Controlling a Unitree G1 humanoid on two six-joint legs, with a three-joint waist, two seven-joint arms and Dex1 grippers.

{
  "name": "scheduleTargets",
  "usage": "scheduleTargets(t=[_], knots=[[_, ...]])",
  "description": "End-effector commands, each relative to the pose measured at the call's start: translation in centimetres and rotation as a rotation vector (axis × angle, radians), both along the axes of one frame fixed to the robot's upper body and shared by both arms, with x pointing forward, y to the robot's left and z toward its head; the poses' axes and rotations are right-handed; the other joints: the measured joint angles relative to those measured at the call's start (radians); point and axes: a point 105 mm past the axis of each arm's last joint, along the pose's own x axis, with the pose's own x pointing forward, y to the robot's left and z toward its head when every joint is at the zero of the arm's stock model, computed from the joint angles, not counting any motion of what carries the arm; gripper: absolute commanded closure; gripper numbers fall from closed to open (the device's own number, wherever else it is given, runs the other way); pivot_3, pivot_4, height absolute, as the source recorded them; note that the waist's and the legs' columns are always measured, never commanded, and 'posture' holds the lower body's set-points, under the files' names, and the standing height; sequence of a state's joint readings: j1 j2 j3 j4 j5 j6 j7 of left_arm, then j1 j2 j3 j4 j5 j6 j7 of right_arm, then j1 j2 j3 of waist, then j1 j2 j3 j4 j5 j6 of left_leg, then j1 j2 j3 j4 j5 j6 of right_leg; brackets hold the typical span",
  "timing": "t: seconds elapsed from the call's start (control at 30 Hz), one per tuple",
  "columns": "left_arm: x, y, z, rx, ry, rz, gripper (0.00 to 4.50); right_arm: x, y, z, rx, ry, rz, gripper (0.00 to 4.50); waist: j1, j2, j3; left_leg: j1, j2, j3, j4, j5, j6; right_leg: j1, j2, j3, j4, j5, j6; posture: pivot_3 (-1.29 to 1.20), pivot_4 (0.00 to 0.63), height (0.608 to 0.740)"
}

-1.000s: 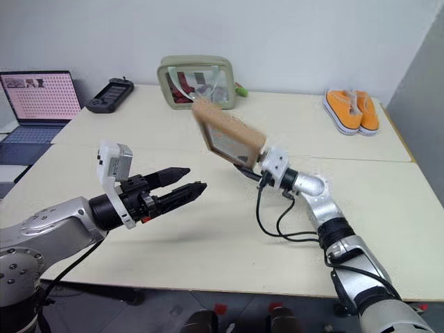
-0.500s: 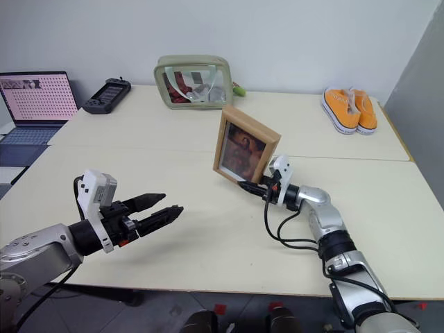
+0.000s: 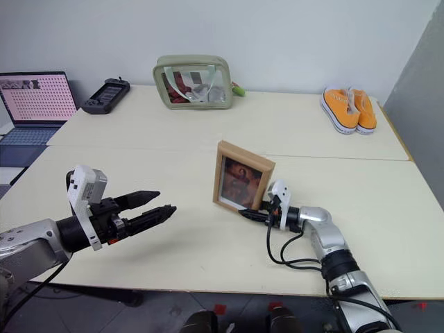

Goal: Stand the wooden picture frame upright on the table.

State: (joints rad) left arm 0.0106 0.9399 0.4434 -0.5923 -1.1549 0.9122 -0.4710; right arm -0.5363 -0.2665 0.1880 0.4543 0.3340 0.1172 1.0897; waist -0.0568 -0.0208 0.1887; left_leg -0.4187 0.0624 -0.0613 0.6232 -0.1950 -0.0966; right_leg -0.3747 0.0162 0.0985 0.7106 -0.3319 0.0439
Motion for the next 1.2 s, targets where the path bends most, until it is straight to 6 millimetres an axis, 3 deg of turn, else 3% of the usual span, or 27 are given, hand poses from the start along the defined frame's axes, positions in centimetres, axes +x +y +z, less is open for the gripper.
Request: scheduleTargets(t=[0.03,0.23,0.3,0.53,0.73,0.9,1.03,1.2], knots=[[-0.2,0.0,1.2,0.009,-0.043,-0.017,0.57,-0.7,0.7,1.5,0.034,-0.045,0.054,3.22,0.000,0.000,0.000,0.000,0.000,0.000,0.000,0.000,0.000,0.000,0.000,0.000,0.000,0.000,0.000,0.00,0.150,0.740],[0.2,-0.1,1.6,-0.001,-0.051,-0.016,0.57,-0.2,0.5,1.0,0.007,-0.028,0.023,3.22,0.000,0.000,0.000,0.000,0.000,0.000,0.000,0.000,0.000,0.000,0.000,0.000,0.000,0.000,0.000,0.00,0.150,0.740],[0.3,-0.2,1.7,-0.001,-0.051,-0.018,0.55,0.0,0.4,1.1,0.000,-0.037,0.013,2.51,0.000,0.000,0.000,0.000,0.000,0.000,0.000,0.000,0.000,0.000,0.000,0.000,0.000,0.000,0.000,0.00,0.150,0.740],[0.5,-0.4,1.7,-0.009,-0.054,-0.028,0.55,0.8,0.2,1.3,-0.032,-0.080,-0.025,0.74,0.000,0.000,0.000,0.000,0.000,0.000,0.000,0.000,0.000,0.000,0.000,0.000,-0.001,0.000,0.000,0.00,0.150,0.740],[0.5,-1.3,1.7,-0.040,-0.053,-0.061,0.55,1.1,-1.9,2.0,-0.111,-0.166,-0.079,0.74,0.002,0.000,0.000,0.000,0.000,0.000,0.000,0.000,0.000,0.000,0.000,0.000,-0.001,0.000,0.000,0.00,0.150,0.740],[0.9,-2.4,1.8,-0.043,-0.098,-0.069,0.55,1.5,-5.7,2.9,-0.308,-0.320,-0.197,0.74,0.004,0.000,0.000,0.000,0.000,0.000,0.000,0.000,0.000,0.001,0.000,0.000,-0.003,0.000,0.000,0.00,0.150,0.740],[1.2,-3.1,2.0,-0.061,-0.120,-0.098,0.55,0.5,-8.9,6.6,-0.361,-0.408,-0.304,0.74,0.014,0.000,0.000,-0.001,0.000,0.000,-0.001,0.000,0.000,0.001,0.000,0.000,-0.004,0.000,0.000,0.00,0.150,0.740],[1.9,-3.7,2.5,-0.084,-0.154,-0.127,0.55,-2.3,-9.0,9.9,-0.343,-0.421,-0.309,0.74,0.016,0.000,0.000,-0.001,0.001,0.001,-0.001,0.000,0.000,0.001,0.000,0.001,-0.006,0.000,0.000,0.00,0.150,0.740]])
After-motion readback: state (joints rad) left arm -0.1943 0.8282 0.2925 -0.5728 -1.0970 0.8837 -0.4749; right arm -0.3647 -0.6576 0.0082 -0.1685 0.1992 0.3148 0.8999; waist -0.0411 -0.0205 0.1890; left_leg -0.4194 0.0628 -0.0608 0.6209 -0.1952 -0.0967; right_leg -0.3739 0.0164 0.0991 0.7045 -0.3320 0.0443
